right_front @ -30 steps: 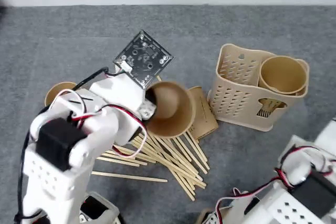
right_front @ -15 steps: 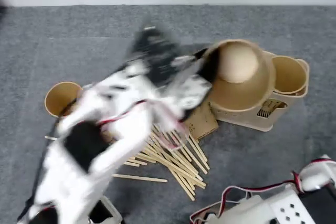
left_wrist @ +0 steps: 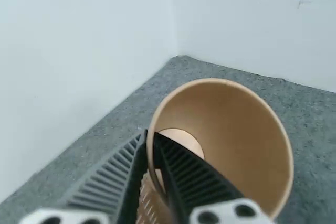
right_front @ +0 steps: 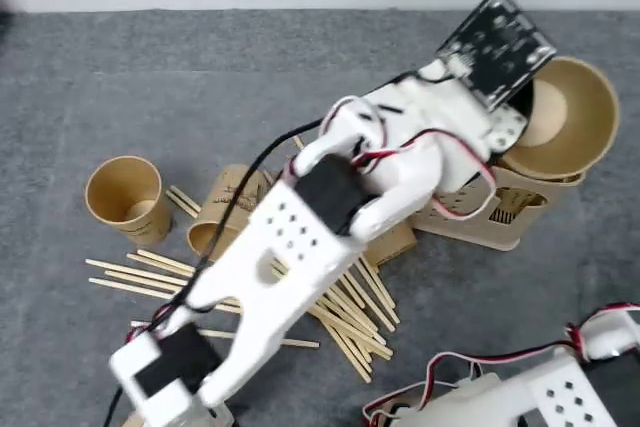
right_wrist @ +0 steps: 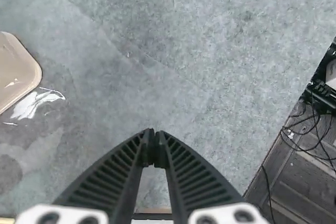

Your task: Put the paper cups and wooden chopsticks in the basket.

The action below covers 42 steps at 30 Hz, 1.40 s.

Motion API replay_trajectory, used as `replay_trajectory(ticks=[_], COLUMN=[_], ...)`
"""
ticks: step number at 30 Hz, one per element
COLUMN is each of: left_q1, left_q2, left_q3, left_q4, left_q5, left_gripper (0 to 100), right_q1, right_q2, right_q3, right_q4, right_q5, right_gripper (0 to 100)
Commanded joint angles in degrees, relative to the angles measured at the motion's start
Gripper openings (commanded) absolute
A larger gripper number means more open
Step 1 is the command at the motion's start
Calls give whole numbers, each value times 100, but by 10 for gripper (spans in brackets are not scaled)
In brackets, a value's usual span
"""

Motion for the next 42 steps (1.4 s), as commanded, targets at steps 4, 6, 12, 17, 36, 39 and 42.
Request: replay_trajectory(ticks=[4, 6, 12, 17, 36, 39, 42], left_q1=[70, 185, 378, 237, -554, -809, -1178], left_q2=[853, 1020, 1486, 1881, 1925, 1899, 1899], left_q3=[-1191, -1393, -1631, -1631, -2914, -3363, -4048], left_q4=[-141, 35, 316, 211, 352, 958, 2119], left_q5=[53, 53, 44, 44, 527, 527, 519], left_gripper=[12, 12, 12, 12, 173, 170, 170], right_q1=[48, 48, 66, 84, 48, 48, 40], right_q2=[-48, -48, -48, -48, -48, -48, -48], right_q3=[185, 281, 519, 519, 519, 519, 510], right_q4=[-110, -251, -664, -655, -664, -699, -716], right_q5=[26, 35, 26, 35, 35, 35, 44], right_gripper=[8, 8, 8, 8, 8, 8, 8])
